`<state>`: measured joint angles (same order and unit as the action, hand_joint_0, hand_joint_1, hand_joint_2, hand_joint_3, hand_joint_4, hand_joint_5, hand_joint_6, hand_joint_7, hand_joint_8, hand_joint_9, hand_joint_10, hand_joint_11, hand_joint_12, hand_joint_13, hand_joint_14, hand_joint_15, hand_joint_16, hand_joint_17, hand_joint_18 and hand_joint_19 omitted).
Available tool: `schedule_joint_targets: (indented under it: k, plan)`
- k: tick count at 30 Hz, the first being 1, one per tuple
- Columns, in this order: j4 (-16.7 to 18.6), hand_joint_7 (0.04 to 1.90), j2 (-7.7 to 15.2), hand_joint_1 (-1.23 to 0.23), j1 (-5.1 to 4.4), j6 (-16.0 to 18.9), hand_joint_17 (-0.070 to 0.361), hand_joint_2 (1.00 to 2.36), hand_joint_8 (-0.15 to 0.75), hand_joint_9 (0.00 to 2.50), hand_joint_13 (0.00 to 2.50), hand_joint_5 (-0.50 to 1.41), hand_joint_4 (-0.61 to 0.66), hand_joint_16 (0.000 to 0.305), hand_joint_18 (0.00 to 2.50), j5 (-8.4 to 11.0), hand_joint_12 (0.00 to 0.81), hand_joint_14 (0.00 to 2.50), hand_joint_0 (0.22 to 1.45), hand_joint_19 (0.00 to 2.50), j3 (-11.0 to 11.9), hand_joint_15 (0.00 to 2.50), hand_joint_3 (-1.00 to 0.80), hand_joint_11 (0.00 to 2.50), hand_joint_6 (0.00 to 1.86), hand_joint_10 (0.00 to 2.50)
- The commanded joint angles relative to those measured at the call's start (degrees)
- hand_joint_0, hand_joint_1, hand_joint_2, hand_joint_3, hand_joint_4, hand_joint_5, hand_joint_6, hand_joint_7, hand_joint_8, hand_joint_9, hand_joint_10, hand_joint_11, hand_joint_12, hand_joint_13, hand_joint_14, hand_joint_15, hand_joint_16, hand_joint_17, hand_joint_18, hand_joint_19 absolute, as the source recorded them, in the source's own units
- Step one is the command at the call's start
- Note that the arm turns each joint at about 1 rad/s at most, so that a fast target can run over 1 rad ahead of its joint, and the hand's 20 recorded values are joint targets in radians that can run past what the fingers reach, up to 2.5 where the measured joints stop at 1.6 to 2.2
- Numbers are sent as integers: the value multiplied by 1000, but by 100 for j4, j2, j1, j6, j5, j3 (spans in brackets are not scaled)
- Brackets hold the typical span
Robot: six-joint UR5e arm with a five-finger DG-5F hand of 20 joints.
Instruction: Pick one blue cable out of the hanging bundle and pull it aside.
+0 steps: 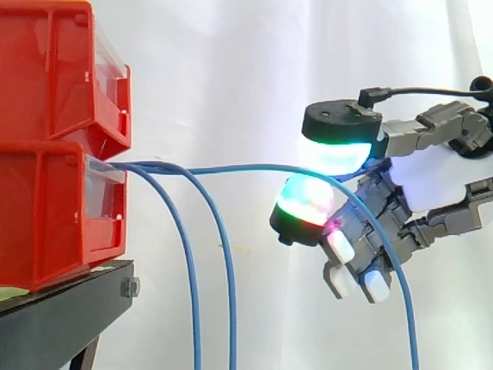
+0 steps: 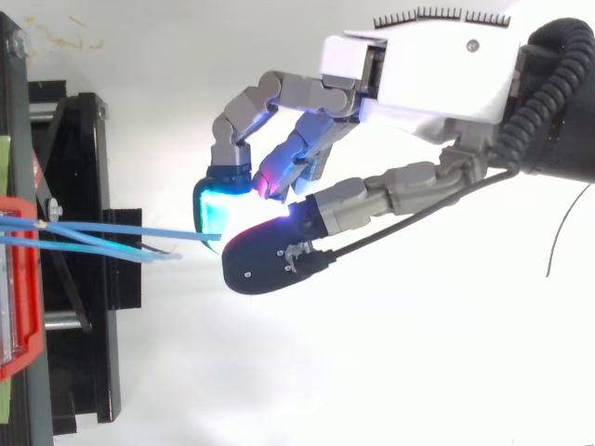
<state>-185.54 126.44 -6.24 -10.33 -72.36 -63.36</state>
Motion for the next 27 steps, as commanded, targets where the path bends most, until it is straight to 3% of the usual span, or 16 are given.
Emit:
schedule_joint_targets:
  k: [1,10,20,27]
  plan:
    - [0,945,-5,-825,-9,66,95,1009,245,896,783,-160,6,42,672,-6,333,23,645,752,-1,658,-384,749,927,23]
    - [-26,915,-5,-826,0,93,94,1004,246,899,783,-160,10,42,675,-24,333,25,659,743,-1,665,-453,749,929,21]
    - [-26,863,-5,-659,0,110,109,1000,271,908,786,-160,29,48,676,-24,357,23,492,777,-1,668,-500,747,920,22]
    - [-26,847,-5,-646,-9,119,118,1000,287,912,793,-158,37,52,684,-24,378,20,456,777,-1,672,-500,740,921,20]
